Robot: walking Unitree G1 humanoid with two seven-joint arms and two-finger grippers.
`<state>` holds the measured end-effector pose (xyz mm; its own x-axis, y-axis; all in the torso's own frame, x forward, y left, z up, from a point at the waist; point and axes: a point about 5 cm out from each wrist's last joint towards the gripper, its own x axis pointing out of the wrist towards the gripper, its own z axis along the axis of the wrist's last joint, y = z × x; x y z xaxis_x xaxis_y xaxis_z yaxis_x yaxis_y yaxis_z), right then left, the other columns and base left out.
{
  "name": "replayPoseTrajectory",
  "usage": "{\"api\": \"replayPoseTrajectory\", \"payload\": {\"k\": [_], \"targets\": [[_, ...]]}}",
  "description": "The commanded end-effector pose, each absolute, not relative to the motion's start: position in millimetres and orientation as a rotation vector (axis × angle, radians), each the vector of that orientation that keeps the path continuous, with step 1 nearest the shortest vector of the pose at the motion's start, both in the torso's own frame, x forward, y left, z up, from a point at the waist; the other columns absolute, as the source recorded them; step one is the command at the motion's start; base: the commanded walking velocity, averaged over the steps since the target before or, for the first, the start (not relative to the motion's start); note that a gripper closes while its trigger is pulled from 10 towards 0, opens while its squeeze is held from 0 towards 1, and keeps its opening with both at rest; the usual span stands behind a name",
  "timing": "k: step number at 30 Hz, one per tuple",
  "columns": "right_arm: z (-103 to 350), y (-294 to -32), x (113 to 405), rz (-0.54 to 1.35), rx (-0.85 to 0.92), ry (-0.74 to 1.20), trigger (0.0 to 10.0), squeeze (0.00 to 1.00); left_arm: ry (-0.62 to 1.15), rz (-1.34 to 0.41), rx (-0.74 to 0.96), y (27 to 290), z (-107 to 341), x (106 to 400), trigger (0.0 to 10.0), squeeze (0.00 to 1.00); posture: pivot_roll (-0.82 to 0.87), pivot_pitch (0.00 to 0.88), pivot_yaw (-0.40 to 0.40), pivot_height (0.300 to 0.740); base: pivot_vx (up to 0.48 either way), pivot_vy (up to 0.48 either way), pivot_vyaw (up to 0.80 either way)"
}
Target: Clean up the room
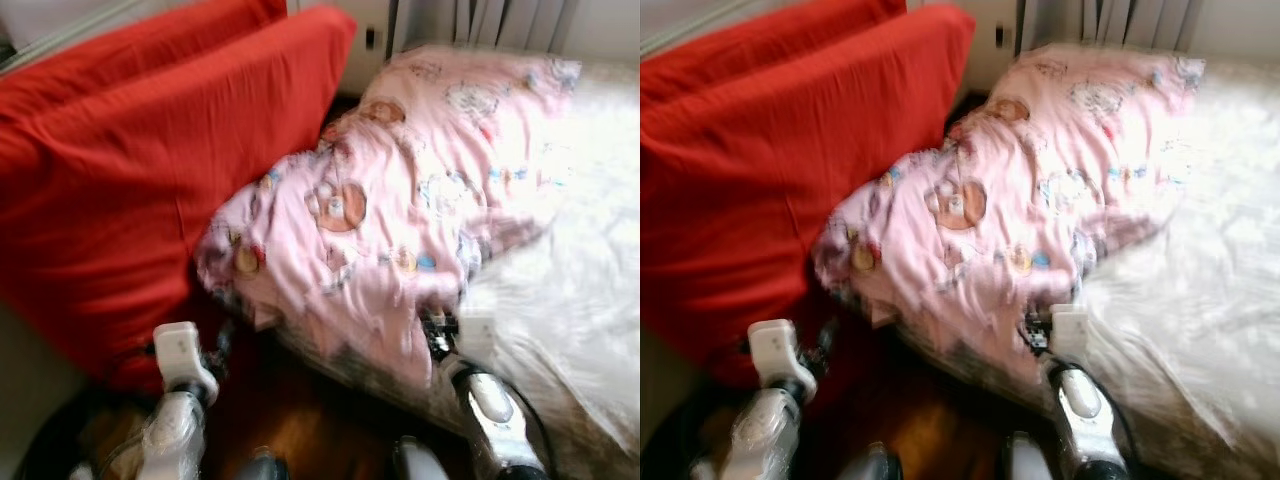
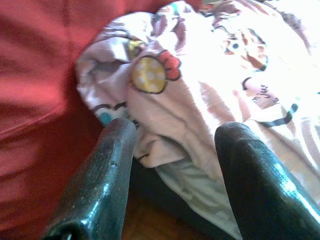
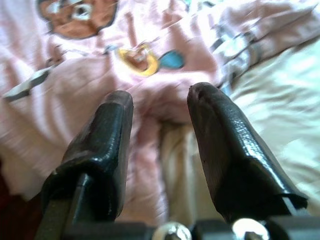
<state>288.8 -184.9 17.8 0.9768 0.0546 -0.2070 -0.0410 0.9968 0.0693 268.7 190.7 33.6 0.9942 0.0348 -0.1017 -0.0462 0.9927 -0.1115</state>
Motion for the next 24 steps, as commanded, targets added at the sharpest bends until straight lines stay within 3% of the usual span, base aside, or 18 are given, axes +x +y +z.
{"api": "replayPoseTrajectory", "payload": {"k": [1,4,14,24], "targets": [[13.6,-170.5,287.4,0.103,0.07,0.232,10.0,0.0,0.113,0.072,-0.104,202.3,31.6,264.5,10.0,0.0,-0.06,0.118,0.056,0.65,0.3,0.0,0.61],[12.4,-165.7,286.4,0.138,0.063,0.239,10.0,0.0,0.113,0.07,-0.104,202.3,31.4,264.2,10.0,0.0,-0.05,0.12,0.055,0.65,0.301,0.0,0.8],[11.4,-170.2,286.5,0.093,0.093,0.243,10.0,0.0,0.112,0.069,-0.103,202.2,31.1,262.3,10.0,0.0,-0.05,0.128,0.055,0.65,0.3,0.0,0.0],[4.2,-180.4,283.0,-0.024,0.125,0.288,10.0,0.0,0.105,0.062,-0.104,201.3,32.1,261.8,10.0,0.0,-0.05,0.122,0.059,0.65,0.0,0.0,0.0]]}}
